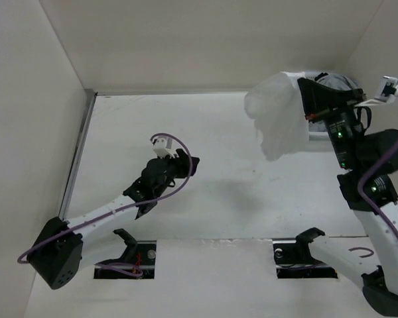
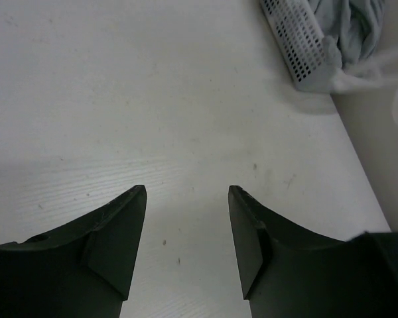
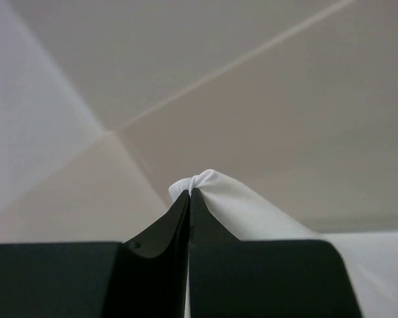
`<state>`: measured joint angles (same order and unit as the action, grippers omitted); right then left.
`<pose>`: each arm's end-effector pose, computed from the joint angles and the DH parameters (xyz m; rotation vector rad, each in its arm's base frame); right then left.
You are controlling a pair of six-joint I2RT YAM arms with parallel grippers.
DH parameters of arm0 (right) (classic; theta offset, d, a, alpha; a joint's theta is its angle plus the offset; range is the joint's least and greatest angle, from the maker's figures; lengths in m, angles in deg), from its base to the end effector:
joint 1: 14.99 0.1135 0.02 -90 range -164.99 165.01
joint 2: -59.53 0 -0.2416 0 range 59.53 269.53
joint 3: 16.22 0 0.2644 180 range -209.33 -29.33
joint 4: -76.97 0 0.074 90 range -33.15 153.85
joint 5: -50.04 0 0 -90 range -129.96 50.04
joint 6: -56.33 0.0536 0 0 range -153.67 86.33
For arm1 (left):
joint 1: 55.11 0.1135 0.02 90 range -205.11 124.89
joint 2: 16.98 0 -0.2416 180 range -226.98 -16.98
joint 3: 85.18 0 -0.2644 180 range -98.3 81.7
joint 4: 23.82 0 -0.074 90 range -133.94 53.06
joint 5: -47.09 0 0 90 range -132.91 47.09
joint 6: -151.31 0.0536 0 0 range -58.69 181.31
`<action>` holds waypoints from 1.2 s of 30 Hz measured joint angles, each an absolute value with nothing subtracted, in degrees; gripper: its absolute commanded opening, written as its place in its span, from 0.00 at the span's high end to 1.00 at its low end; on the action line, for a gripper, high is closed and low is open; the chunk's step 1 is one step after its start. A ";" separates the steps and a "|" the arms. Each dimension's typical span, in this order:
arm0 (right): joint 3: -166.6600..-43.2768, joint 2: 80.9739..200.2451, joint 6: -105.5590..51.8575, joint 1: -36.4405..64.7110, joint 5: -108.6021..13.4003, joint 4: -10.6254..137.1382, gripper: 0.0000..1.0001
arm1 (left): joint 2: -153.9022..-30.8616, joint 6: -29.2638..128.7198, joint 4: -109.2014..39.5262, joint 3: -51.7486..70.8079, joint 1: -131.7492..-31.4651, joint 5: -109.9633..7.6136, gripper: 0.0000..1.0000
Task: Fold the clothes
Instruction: Move the tank top to the center of the board, then flatten the tank top out
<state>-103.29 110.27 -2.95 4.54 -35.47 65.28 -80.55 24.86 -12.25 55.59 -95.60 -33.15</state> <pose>0.1861 0.0615 0.5103 0.1852 1.1575 0.7329 0.2166 -0.1730 0.1928 -0.0612 1.8633 -0.7999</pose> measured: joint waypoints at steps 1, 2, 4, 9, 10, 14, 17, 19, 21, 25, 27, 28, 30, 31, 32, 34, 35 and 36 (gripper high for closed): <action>-104.93 109.31 -3.56 8.60 -35.45 65.15 0.98 | -78.49 24.71 -13.15 55.59 -94.61 -32.76 0.49; -106.41 108.96 -4.13 12.19 -35.42 64.98 0.98 | -76.55 24.47 -14.13 55.59 -93.54 -32.30 0.49; -108.95 109.26 -5.31 19.68 -35.25 64.78 0.97 | -73.09 23.72 -16.10 55.59 -90.99 -31.56 0.49; -106.92 113.66 -5.24 26.22 -35.77 66.68 0.96 | -66.71 20.69 -20.25 56.16 -82.92 -30.64 0.50; -104.86 115.10 -4.65 25.91 -36.21 67.93 0.95 | -65.99 20.12 -20.84 56.60 -81.41 -30.55 0.50; -95.86 127.27 -0.56 21.21 -40.36 73.65 0.94 | -65.86 18.63 -23.03 58.43 -78.09 -30.73 0.50; -95.29 143.56 2.37 15.88 -43.21 76.06 0.79 | -67.50 18.02 -24.52 59.13 -77.39 -31.03 0.50; -96.82 154.16 3.70 12.08 -44.25 75.84 0.62 | -68.96 17.95 -25.15 59.22 -77.37 -31.19 0.51; -99.44 162.18 4.33 8.56 -44.65 74.55 0.53 | -69.97 17.95 -25.72 59.24 -77.57 -31.17 0.51; -99.75 164.17 4.64 4.21 -44.30 71.99 0.54 | -70.58 18.04 -27.68 59.61 -78.09 -31.03 0.53; -97.15 159.91 3.70 4.60 -43.62 72.71 0.74 | -70.54 18.09 -29.43 60.16 -78.37 -30.51 0.54; -94.85 156.78 3.20 5.61 -43.25 73.04 0.84 | -70.43 18.09 -30.64 60.44 -78.42 -30.03 0.54; -89.10 149.83 2.98 9.65 -42.53 73.83 0.91 | -69.84 18.00 -33.54 61.40 -78.51 -28.35 0.53; -85.93 146.55 3.13 12.93 -42.22 74.31 0.90 | -69.38 17.87 -34.77 61.95 -78.51 -27.27 0.52; -83.38 144.41 3.39 16.41 -42.20 74.70 0.87 | -68.81 17.56 -36.23 62.61 -78.46 -26.01 0.52; -78.83 142.40 4.29 25.32 -41.68 75.05 0.76 | -68.04 16.53 -38.66 63.61 -77.87 -23.95 0.51; -77.12 142.73 4.94 30.20 -41.37 74.97 0.70 | -68.00 15.99 -39.44 63.83 -77.30 -23.36 0.51; -75.99 143.65 5.58 34.55 -40.82 74.66 0.65 | -68.13 15.42 -40.06 63.94 -76.52 -22.99 0.52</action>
<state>-75.99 143.65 5.58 34.55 -40.82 74.66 -68.13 15.42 -40.06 63.94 -76.52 -22.99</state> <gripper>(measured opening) 0.268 0.484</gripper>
